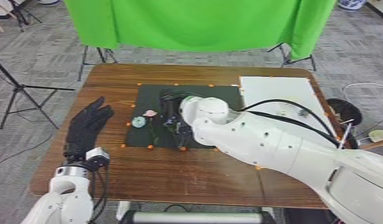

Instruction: Arrange flowers

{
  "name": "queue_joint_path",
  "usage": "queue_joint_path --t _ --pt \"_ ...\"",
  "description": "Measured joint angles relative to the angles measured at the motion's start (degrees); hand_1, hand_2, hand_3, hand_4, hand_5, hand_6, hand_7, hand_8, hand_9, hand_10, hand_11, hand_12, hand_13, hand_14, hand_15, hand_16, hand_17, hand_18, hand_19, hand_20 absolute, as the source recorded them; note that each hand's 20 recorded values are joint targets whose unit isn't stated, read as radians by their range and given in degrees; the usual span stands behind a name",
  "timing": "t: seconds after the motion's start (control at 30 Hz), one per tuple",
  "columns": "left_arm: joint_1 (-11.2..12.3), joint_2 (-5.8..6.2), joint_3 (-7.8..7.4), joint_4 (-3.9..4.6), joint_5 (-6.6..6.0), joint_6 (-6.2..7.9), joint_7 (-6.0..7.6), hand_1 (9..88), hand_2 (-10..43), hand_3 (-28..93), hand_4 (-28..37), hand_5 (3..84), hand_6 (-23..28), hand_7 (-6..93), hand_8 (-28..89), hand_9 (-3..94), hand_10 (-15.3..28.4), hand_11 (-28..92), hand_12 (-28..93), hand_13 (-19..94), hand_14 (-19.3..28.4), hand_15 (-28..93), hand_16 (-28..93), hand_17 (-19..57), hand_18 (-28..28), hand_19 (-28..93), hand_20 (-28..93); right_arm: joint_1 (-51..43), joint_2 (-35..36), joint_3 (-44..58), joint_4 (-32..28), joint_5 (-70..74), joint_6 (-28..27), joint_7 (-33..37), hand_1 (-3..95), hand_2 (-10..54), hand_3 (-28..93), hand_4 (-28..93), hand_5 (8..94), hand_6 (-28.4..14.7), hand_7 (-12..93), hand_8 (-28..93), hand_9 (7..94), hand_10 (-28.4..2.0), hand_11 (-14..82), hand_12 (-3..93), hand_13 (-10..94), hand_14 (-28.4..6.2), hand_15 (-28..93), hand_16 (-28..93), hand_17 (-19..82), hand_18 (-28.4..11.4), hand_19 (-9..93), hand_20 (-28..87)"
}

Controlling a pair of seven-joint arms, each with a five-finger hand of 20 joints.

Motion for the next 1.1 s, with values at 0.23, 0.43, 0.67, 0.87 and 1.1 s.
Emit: queue_joint_path --t 0.23,0.43,0.67,0.87,1.1 --pt "-0.08 0.0 0.06 0.09 0.0 -0.26 -0.23 19.6 -9.5 72 -28.3 44.2 1.7 12.7 -7 44.0 12.8 17 12 35 16.6 13 2 6.4 11.4 3 17 -0.16 0.06 0.85 0.81 1.28 0.33 0.81 54.2 -9.5 66 -18 74.7 2.3 31 3 83.8 -11.1 8.3 29.6 93 -0.4 63 30 67 -13.5 93 62" --pt "-0.4 0.0 0.13 0.33 0.0 -0.67 -0.53 19.6 -9.5 72 -28.3 44.0 1.7 12.6 -7 43.8 12.7 17 12 35 16.7 13 2 6.4 11.4 3 17 -0.65 0.18 1.95 0.82 2.98 -0.54 1.9 49.2 -9.5 65 -16 68.6 2.0 26 2 75.9 -12.4 15.8 18.9 92 -0.7 62 30 65 -13.9 93 61" --pt "-0.47 0.0 0.14 0.38 0.03 -1.07 -0.75 19.7 -9.5 72 -28.3 44.0 1.8 12.4 -7 43.8 12.7 17 12 35 16.7 13 2 6.4 11.4 3 17 -1.02 0.31 3.51 0.61 4.07 -3.8 2.36 40.1 -9.5 73 -16 59.7 3.2 20 -11 70.1 -12.7 14.6 17.3 92 -1.0 61 29 64 -13.9 93 60" --pt "-0.47 0.0 0.13 0.4 0.04 -1.28 -0.86 19.7 -9.5 72 -28.3 44.0 1.8 12.4 -7 43.8 12.8 17 12 35 16.7 13 2 6.3 11.5 3 17 -0.88 0.43 4.07 0.24 4.84 -5.35 2.47 36.8 -9.5 72 -16 55.2 3.2 18 -11 66.7 -13.0 13.0 16.7 92 -1.2 60 29 64 -13.9 93 59" --pt "-0.57 0.07 0.13 0.52 0.1 -1.59 -1.09 19.7 -9.5 72 -28.3 43.8 1.7 12.4 -7 43.8 12.8 16 12 35 16.7 13 2 6.2 11.6 3 17 -0.44 0.97 4.09 -0.67 6.13 -6.71 2.67 35.3 -9.5 72 -16 53.0 2.9 17 -11 64.7 -14.1 10.9 16.1 92 -1.3 59 29 64 -13.8 93 57"
